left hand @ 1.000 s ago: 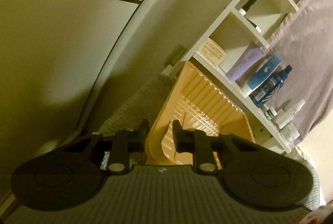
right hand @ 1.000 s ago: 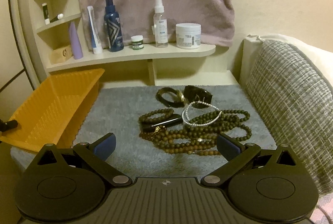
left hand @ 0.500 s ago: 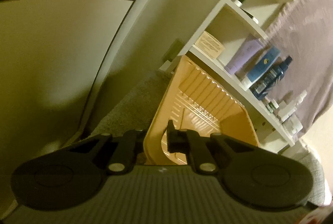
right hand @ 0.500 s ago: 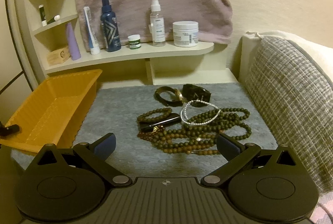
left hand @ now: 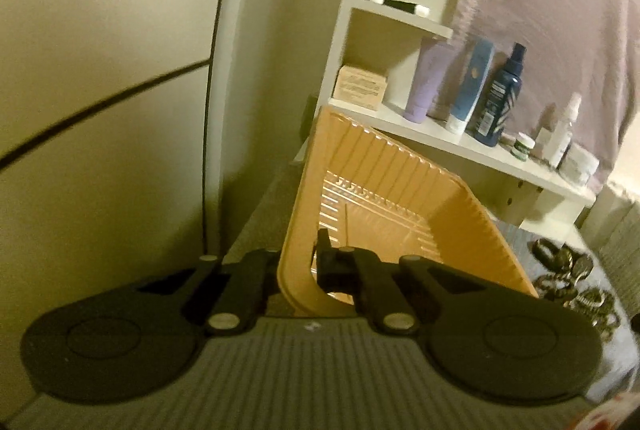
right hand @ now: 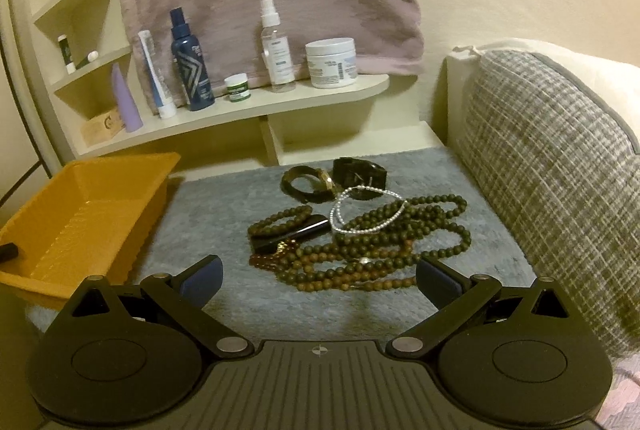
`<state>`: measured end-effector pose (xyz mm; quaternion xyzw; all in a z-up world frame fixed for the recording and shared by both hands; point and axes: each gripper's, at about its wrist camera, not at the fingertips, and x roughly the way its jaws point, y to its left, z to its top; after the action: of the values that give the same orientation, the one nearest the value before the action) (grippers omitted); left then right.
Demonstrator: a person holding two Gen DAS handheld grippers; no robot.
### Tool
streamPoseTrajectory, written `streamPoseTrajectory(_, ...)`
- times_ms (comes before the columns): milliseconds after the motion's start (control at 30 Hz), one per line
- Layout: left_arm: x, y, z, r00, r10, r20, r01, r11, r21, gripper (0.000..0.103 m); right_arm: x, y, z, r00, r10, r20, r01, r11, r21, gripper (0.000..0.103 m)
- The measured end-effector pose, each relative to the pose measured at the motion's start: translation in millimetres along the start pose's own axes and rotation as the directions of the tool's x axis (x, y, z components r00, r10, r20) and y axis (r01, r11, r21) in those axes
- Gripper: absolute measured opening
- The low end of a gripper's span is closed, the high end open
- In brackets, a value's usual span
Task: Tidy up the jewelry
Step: 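Grasp a dark bead strand with the right gripper while the left gripper holds the tray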
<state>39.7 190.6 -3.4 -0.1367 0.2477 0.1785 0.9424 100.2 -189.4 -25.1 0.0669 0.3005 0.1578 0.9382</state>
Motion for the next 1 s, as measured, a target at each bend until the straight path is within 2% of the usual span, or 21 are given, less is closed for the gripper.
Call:
streamPoseTrajectory(233, -4.2, -27.1, 9.8, 0.998, 0.029, 0.049, -0.037, 0.988, 0.153, 0.004, 4.7, -18.6, -5.7, 1.000, -0.016, 0.023, 0.016, 1.000, -0.002, 0.102)
streamPoseTrajectory(433, -7.4, -37.4, 9.7, 0.997, 0.038, 0.068, -0.053, 0.970, 0.238, 0.004, 16.3, -39.1, -8.3, 0.997, -0.065, 0.051, 0.068, 0.995, -0.067, 0.101)
streamPoseTrajectory(500, -8.9, -40.5, 7.3, 0.997, 0.041, 0.069, -0.057, 0.966, 0.251, 0.004, 24.0, -45.3, -7.9, 0.998, -0.060, 0.037, 0.063, 0.994, -0.093, 0.087)
streamPoseTrajectory(667, -11.2, -52.3, 1.3, 0.994, 0.054, 0.094, -0.081, 0.945, 0.317, 0.004, 42.7, -46.8, -1.1, 1.000, 0.015, 0.004, -0.014, 0.991, -0.135, 0.077)
streamPoseTrajectory(867, -9.2, -52.1, 3.7, 0.994, 0.059, 0.089, -0.084, 0.946, 0.312, 0.004, 69.0, -18.1, 9.1, 0.995, 0.102, -0.013, -0.102, 0.969, -0.225, 0.067)
streamPoseTrajectory(1000, -9.0, -54.0, 3.4, 0.994, 0.061, 0.089, -0.086, 0.946, 0.313, 0.004, 91.3, -5.3, 17.9, 0.992, 0.122, -0.044, -0.128, 0.974, -0.189, 0.056)
